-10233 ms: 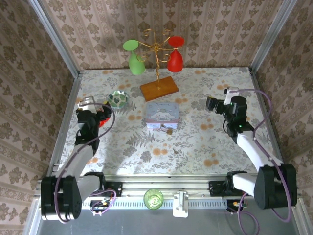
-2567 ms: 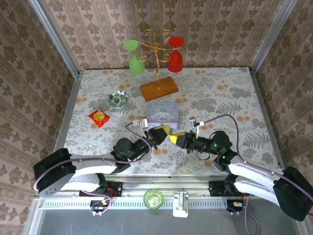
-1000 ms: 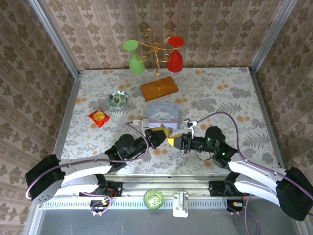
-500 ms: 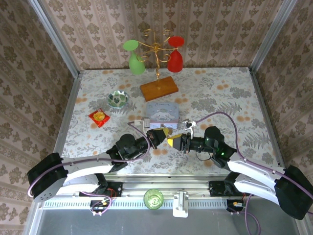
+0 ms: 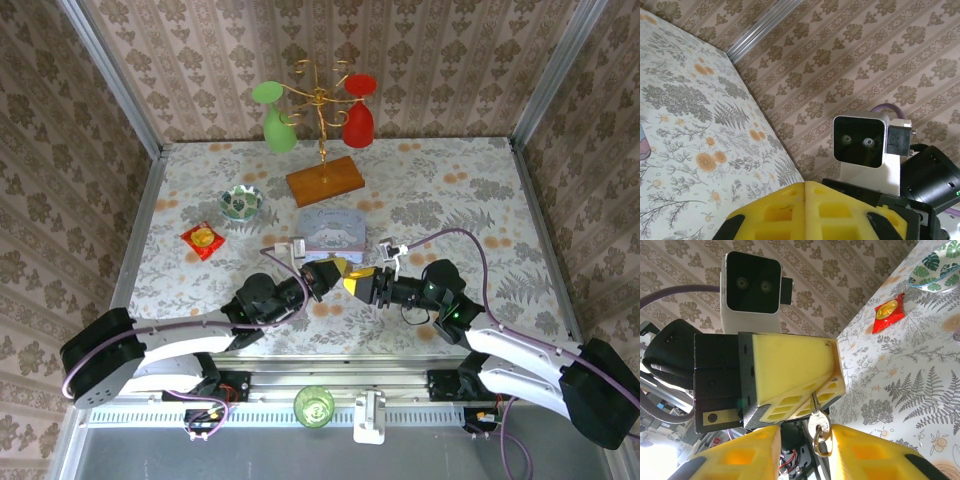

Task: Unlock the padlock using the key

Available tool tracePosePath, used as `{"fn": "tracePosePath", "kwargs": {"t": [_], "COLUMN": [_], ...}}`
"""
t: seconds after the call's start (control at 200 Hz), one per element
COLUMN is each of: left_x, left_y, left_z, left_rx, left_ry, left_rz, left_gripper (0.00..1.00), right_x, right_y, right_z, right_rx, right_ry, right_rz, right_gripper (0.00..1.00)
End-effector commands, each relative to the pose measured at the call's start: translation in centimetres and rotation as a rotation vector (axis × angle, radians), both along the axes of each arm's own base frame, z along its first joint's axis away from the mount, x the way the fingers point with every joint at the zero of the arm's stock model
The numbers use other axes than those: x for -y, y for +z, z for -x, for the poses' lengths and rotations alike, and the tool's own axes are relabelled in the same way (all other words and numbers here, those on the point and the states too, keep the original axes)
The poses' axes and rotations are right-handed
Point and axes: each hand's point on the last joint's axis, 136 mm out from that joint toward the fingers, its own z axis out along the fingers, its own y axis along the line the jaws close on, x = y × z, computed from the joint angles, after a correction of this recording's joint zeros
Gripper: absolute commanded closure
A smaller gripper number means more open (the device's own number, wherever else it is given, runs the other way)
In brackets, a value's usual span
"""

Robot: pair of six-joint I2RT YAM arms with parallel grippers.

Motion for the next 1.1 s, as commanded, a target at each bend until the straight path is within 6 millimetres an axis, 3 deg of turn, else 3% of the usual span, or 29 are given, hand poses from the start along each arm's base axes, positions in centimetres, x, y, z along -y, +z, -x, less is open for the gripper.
{"fn": "tracePosePath", "kwargs": {"t": [0.0, 0.295, 0.57, 0.63, 0.68, 0.715, 0.765, 0.775, 0.94, 1.095], "left_x": [0.1, -0.1, -0.3, -0.4, -0.6, -1.0, -1.7, -1.9, -5.0, -6.4], "left_y": [1.6, 1.3, 0.4, 0.0, -0.3, -0.5, -1.1, -1.2, -2.8, -5.4], "left_z": [0.1, -0.1, -0.3, -0.4, -0.5, -0.6, -1.0, -1.1, -2.3, -3.4], "left_rx": [0.014, 0.002, -0.003, -0.007, -0.011, -0.012, -0.016, -0.018, -0.023, -0.095], "left_ry": [-0.012, -0.006, 0.012, 0.018, 0.030, 0.049, 0.091, 0.102, 0.245, 0.332], "left_rz": [0.066, 0.078, 0.049, 0.022, -0.005, -0.022, -0.066, -0.076, -0.311, -0.342], "left_gripper": [1.00, 1.00, 1.00, 0.87, 0.54, 0.42, 0.05, 0.01, 0.00, 0.00], "right_x": [-0.2, -0.3, 0.3, 0.3, 0.2, 0.3, 0.5, 0.7, 2.3, 3.7], "right_y": [2.0, 2.3, 2.1, 1.7, 0.9, 0.0, -1.7, -2.0, -6.8, -9.4], "right_z": [-0.1, -0.1, 0.4, 0.3, 0.2, 0.1, -0.2, -0.3, -0.7, -1.5], "right_rx": [0.053, 0.061, 0.071, 0.055, 0.026, 0.003, -0.038, -0.045, -0.156, -0.226], "right_ry": [0.003, 0.016, 0.001, 0.003, 0.000, -0.007, -0.032, -0.038, -0.103, -0.157], "right_rz": [-0.050, -0.069, -0.049, -0.029, 0.011, 0.050, 0.117, 0.129, 0.264, 0.318], "right_gripper": [0.72, 0.94, 0.99, 0.99, 1.00, 1.00, 1.00, 1.00, 1.00, 1.00]}}
